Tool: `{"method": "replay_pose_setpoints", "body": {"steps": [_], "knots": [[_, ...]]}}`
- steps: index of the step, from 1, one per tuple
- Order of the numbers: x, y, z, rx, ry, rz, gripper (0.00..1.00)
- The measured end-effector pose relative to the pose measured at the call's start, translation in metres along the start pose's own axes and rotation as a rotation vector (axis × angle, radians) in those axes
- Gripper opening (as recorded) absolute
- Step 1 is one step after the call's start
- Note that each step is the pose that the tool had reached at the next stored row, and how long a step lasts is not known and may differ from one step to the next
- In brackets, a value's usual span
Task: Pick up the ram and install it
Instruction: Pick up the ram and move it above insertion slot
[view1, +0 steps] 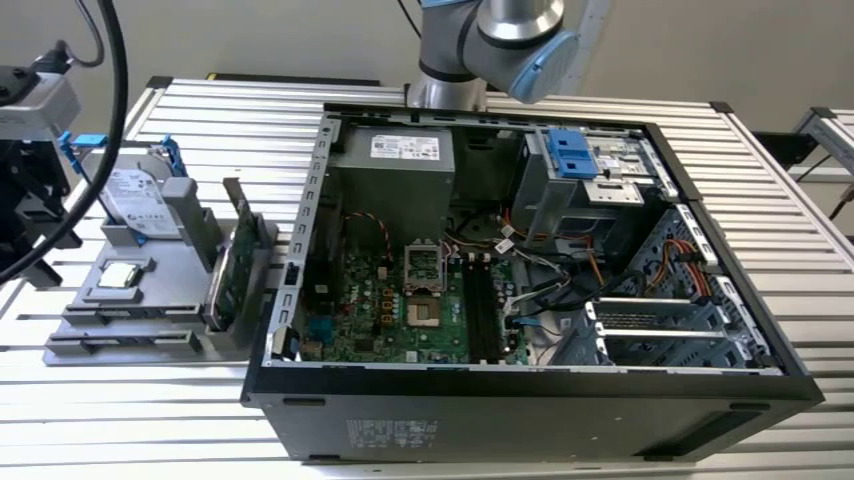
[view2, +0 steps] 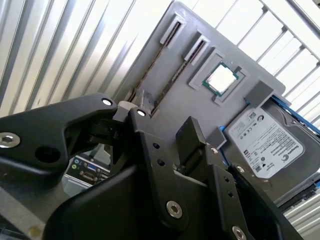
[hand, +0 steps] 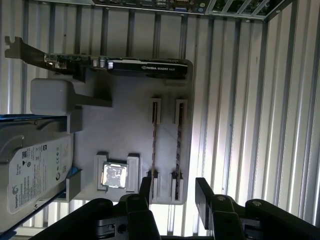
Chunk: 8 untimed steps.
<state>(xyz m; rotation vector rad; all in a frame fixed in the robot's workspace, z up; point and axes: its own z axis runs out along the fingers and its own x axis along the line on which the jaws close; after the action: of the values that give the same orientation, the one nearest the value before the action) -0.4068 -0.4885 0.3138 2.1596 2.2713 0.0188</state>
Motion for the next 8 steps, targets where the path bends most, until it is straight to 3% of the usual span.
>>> {"method": "replay_pose_setpoints", "body": {"steps": [8], "knots": [[-0.0003,0.0000,0.0023,-0.0001,0.0001,0.000,1.00]]}}
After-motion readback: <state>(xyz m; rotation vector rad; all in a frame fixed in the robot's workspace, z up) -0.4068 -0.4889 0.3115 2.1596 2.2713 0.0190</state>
